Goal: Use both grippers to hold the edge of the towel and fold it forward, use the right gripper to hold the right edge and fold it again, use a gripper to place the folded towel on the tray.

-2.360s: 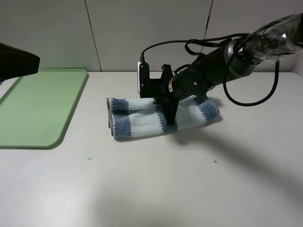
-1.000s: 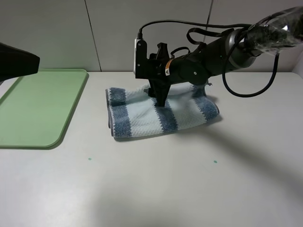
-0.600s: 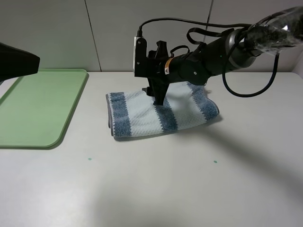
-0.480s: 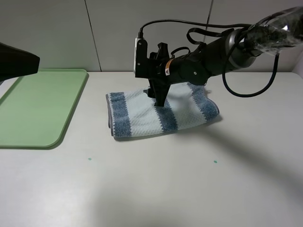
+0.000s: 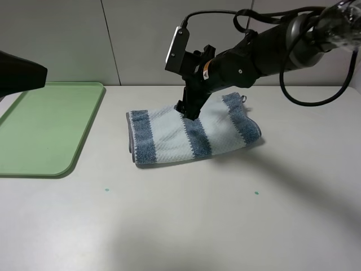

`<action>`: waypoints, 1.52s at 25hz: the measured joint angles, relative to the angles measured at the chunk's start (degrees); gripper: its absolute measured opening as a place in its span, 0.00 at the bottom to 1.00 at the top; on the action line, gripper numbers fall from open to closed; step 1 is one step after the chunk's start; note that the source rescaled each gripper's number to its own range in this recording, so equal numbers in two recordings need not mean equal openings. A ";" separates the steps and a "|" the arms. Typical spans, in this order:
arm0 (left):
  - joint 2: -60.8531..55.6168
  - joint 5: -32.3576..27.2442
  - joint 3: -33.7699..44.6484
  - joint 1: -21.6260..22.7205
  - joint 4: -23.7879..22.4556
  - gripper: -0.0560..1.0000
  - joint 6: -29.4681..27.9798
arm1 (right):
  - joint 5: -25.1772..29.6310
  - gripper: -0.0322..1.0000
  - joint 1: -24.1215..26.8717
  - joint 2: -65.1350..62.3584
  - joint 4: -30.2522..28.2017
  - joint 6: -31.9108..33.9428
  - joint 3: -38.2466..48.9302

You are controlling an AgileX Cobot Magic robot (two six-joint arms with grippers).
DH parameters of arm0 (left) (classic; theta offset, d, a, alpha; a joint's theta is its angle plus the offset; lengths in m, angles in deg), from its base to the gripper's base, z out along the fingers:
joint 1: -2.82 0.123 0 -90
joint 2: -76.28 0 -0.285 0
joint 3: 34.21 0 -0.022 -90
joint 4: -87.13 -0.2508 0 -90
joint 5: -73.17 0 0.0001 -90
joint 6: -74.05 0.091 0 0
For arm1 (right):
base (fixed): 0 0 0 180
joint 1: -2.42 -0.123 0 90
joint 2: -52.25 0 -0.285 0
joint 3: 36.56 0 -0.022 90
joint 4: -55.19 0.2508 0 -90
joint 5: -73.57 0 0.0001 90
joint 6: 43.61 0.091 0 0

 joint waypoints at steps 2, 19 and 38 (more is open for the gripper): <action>0.00 0.00 0.00 0.00 0.00 1.00 0.00 | 2.90 1.00 -0.22 -1.95 0.00 0.38 0.56; 0.00 0.00 0.00 0.00 0.00 1.00 0.00 | 23.13 1.00 1.04 -22.59 9.83 6.08 14.20; 0.00 0.00 0.00 0.00 0.00 1.00 0.00 | 33.22 1.00 17.58 -9.25 21.70 22.32 1.40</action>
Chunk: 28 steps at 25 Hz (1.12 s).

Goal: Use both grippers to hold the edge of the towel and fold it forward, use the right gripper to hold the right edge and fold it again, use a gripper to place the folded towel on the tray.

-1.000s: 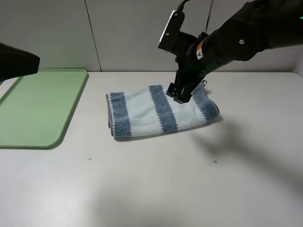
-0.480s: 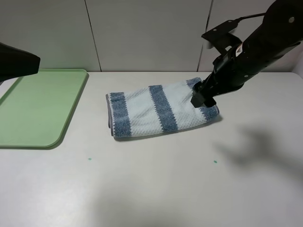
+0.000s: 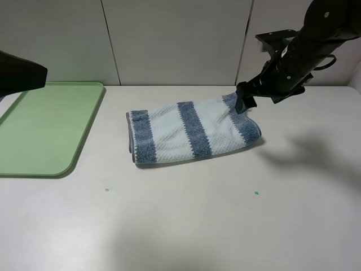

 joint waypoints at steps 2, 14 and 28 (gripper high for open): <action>0.00 0.00 0.00 0.00 0.00 1.00 0.00 | 1.50 1.00 0.75 3.72 0.00 0.00 -3.37; 0.00 0.00 0.00 0.00 0.00 1.00 0.00 | 7.46 1.00 1.93 19.47 -0.13 0.01 -19.47; 0.00 0.00 0.00 0.00 0.00 1.00 0.00 | 5.28 1.00 3.12 25.01 0.95 0.19 -22.11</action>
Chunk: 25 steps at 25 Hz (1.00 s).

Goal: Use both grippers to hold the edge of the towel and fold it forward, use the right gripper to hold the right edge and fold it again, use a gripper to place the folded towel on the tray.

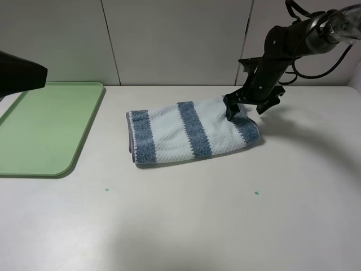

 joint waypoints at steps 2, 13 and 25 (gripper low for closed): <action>0.00 0.00 0.00 0.00 0.00 1.00 0.00 | -0.28 1.00 0.16 0.83 0.10 0.05 -0.05; 0.00 0.00 0.00 0.00 0.00 1.00 0.00 | 0.48 1.00 0.15 2.57 0.54 4.33 -0.41; 0.00 0.00 0.00 0.00 0.00 1.00 0.00 | 1.39 0.92 0.15 2.57 1.16 8.59 -0.41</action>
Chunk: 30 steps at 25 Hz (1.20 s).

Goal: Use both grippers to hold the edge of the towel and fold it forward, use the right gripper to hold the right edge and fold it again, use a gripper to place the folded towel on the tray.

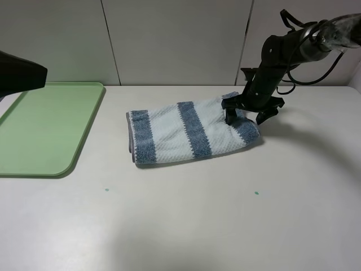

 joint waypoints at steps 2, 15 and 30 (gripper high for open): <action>0.00 0.00 0.00 0.00 0.00 1.00 0.00 | 0.18 0.80 0.00 0.06 0.65 0.31 0.00; 0.00 0.00 0.00 0.00 0.00 1.00 0.00 | 0.29 0.09 0.00 0.17 1.09 0.31 -0.11; 0.00 0.00 0.00 0.00 0.00 1.00 0.00 | 4.70 0.09 0.06 -4.10 -7.91 0.31 -0.20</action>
